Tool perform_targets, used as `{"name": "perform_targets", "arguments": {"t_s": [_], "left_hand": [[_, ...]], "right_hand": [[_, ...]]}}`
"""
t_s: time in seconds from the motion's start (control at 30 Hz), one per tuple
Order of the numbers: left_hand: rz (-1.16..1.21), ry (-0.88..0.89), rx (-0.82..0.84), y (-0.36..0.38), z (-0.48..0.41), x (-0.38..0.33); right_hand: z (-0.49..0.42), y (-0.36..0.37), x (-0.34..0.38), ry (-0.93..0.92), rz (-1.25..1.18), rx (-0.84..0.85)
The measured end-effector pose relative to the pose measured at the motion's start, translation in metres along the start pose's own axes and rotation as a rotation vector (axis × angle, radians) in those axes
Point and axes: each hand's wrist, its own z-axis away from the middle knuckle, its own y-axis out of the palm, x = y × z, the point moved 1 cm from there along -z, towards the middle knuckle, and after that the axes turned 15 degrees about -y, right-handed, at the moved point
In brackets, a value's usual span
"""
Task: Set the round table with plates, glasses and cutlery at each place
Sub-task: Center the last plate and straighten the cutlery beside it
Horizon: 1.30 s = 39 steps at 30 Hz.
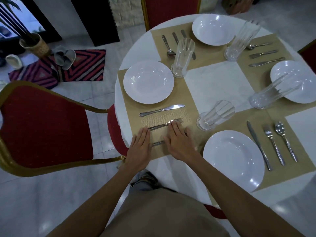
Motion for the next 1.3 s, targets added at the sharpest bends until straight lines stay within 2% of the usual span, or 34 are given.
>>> {"name": "perform_targets", "arguments": {"t_s": [0.53, 0.9, 1.03, 1.3], "left_hand": [[0.048, -0.022, 0.027, -0.004, 0.008, -0.003], [0.238, -0.058, -0.060, -0.033, -0.022, -0.002], [0.198, -0.042, -0.053, -0.048, -0.048, -0.005], [-0.041, 0.005, 0.060, -0.041, -0.073, -0.001]], "right_hand": [[0.007, 0.004, 0.004, -0.012, 0.064, -0.018], [-0.019, -0.018, 0.003, 0.033, -0.009, -0.121], [-0.040, -0.025, -0.005, 0.035, -0.021, -0.141], [-0.065, -0.021, -0.016, 0.074, -0.034, -0.068]]}}
